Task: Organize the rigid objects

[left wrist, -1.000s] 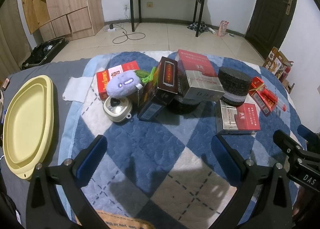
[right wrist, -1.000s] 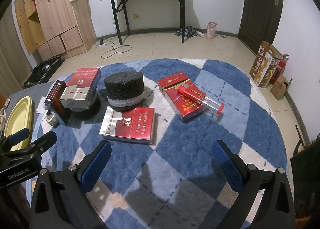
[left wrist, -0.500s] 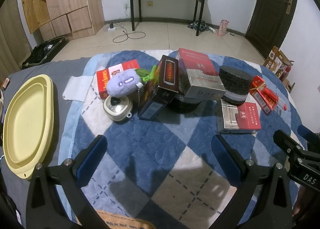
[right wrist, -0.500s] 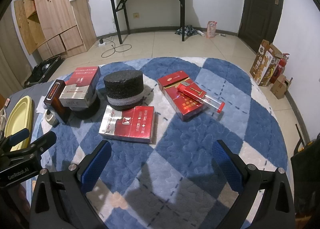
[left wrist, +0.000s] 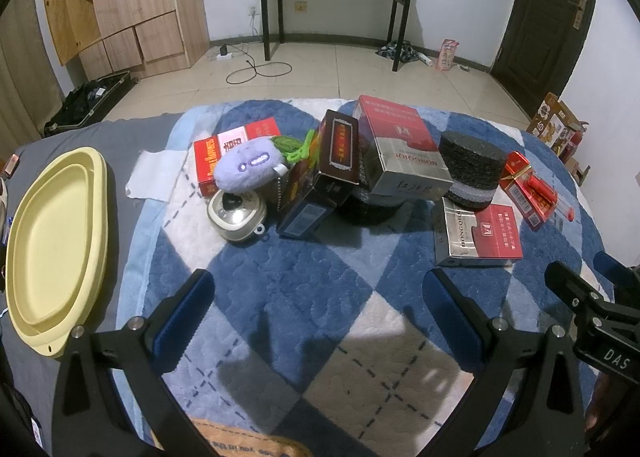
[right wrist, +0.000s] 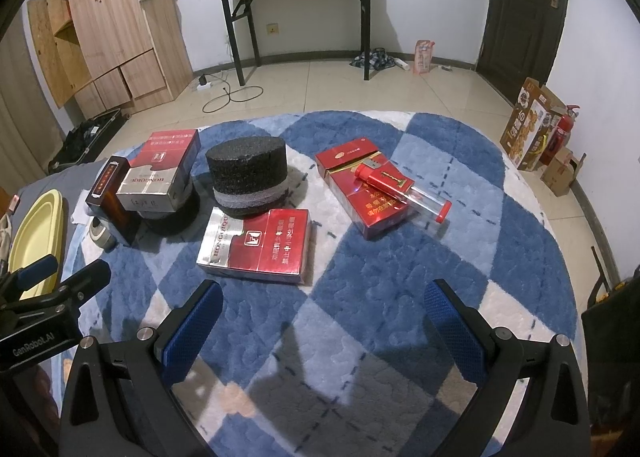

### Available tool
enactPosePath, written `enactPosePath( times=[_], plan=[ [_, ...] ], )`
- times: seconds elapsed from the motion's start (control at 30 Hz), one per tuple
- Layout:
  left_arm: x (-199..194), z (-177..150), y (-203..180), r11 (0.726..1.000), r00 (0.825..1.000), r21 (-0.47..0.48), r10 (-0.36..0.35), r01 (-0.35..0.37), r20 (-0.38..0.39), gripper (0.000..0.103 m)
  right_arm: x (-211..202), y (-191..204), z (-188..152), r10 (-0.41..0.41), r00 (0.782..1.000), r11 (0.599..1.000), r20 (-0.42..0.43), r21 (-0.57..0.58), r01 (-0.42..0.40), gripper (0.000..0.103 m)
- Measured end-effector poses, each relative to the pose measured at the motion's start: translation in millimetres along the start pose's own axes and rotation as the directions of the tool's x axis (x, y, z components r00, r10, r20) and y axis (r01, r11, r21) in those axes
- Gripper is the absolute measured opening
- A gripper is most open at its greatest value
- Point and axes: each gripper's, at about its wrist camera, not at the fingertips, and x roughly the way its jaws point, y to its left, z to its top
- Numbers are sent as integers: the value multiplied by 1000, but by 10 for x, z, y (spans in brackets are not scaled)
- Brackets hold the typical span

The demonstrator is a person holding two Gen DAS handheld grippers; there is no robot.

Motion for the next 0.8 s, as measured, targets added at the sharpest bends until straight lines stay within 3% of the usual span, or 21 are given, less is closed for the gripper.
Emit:
enactPosePath(
  times=[0.8],
  plan=[
    [-1,3,49,1000,1000,-5,7,-7,-13,103,33,-13,-1,9,1000,1000,-13,12,-9,102]
  ],
)
